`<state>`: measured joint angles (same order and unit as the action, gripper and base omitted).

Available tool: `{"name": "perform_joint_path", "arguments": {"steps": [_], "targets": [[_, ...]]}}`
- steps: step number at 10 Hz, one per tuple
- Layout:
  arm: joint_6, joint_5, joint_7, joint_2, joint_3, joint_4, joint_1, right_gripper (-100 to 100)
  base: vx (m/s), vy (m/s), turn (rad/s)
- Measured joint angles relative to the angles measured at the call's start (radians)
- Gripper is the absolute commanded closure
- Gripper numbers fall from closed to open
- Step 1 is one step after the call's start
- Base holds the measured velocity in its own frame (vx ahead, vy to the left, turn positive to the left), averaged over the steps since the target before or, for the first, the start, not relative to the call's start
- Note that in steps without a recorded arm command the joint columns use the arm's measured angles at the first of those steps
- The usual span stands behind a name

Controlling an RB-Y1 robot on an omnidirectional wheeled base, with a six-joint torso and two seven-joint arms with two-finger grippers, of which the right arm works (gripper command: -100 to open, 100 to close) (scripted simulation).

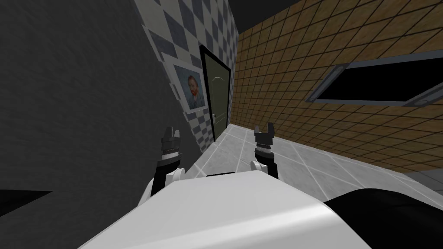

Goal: Pull the door open

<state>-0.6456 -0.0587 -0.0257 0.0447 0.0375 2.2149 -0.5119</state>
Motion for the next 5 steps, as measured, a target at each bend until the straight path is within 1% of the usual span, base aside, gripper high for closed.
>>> {"name": "perform_joint_path", "arguments": {"steps": [2,3,5], "targets": [[0.01,0.019,-0.023,-0.019,-0.005,-0.027,0.017,-100,0.143,-0.049,0.111],[0.008,0.032,-0.039,-0.026,-0.011,-0.053,0.029,-100,0.183,-0.046,0.11],[0.02,0.057,-0.072,-0.046,-0.016,-0.094,0.058,-100,0.161,-0.035,0.114]]}}
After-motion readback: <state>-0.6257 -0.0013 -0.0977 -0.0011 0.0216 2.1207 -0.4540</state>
